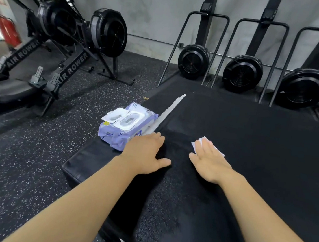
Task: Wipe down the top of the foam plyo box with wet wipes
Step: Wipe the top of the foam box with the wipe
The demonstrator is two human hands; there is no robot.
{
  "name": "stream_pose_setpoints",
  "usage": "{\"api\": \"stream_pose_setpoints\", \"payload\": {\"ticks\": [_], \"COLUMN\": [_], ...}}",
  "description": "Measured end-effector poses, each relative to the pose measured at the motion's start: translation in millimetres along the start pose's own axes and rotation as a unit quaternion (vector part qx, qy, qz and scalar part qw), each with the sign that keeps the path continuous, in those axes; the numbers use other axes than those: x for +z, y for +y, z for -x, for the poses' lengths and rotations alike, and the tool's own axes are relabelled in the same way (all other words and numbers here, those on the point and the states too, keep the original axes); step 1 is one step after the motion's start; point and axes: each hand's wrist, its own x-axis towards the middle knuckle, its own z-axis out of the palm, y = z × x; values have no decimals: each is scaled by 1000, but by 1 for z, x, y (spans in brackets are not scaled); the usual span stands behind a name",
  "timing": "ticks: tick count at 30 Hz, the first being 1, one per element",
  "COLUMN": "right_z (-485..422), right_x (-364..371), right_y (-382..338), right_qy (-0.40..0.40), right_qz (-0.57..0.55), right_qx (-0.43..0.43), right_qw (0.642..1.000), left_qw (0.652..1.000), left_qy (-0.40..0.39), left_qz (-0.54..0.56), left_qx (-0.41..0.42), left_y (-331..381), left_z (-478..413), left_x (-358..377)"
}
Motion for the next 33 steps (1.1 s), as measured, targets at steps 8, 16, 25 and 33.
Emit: {"api": "stream_pose_setpoints", "payload": {"ticks": [8,16,25,33], "right_z": [-69,-96,-37,-72], "right_x": [9,6,-8,-5], "right_y": [-61,-82,16,-29], "right_qy": [18,-39,12,33], "right_qz": [-47,-49,-24,-31], "right_qx": [2,-37,29,79], "right_qw": [999,997,999,996], "left_qw": [999,998,996,995], "left_qy": [-7,-17,-92,-94], "left_qz": [20,40,-19,-38], "left_qx": [28,36,1,-6], "left_y": [-16,-19,-13,-8], "left_z": [-12,-16,-18,-19], "left_x": [24,24,13,9]}}
